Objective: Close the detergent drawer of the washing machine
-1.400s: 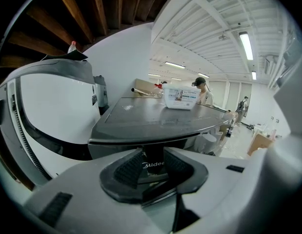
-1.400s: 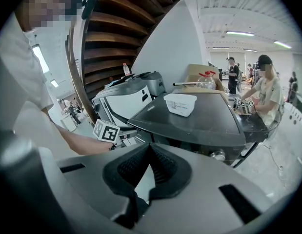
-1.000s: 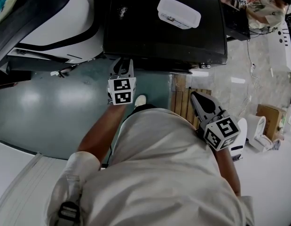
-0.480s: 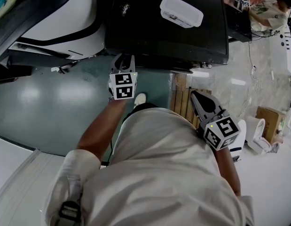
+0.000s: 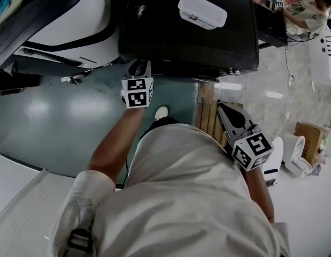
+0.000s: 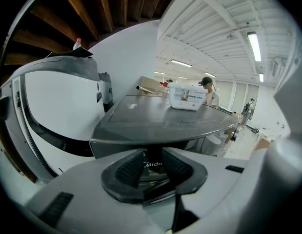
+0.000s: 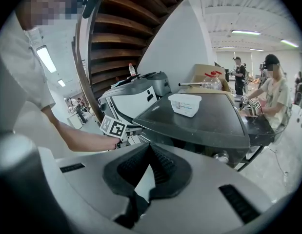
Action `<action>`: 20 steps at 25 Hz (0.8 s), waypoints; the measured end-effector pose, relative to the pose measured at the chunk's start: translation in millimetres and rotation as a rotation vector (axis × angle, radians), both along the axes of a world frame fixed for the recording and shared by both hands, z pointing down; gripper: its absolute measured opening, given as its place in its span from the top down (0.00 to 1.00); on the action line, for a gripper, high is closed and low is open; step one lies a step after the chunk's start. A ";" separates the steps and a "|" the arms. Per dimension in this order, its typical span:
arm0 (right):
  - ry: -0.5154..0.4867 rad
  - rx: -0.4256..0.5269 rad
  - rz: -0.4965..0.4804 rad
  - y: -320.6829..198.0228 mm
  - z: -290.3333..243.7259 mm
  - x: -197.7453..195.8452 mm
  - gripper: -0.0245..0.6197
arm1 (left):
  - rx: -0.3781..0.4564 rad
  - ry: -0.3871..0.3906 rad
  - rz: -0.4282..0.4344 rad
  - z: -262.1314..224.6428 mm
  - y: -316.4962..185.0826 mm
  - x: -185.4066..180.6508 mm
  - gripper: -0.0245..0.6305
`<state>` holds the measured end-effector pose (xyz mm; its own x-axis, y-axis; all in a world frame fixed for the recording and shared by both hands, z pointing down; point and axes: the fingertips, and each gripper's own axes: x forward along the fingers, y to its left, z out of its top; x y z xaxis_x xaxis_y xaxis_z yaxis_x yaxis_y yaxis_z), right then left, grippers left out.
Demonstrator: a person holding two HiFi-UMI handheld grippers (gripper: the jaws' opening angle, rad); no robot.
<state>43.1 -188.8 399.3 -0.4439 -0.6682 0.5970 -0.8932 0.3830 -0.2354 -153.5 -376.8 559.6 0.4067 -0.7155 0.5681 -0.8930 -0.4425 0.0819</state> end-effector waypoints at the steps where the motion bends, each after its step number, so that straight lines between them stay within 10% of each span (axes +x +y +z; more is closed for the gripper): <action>1: -0.002 0.002 -0.002 2.7 -0.5 1.1 0.96 | -0.003 -0.004 -0.004 -0.4 1.0 -0.3 0.79; 20: -0.088 0.053 -0.085 63.7 -5.1 37.3 0.96 | 0.046 -0.019 -0.079 -66.7 81.6 10.2 0.78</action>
<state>80.4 -125.1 394.3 -0.5497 -0.6554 0.5180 -0.8336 0.4706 -0.2891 -143.3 -295.2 492.9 0.3373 -0.7701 0.5415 -0.9264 -0.3737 0.0456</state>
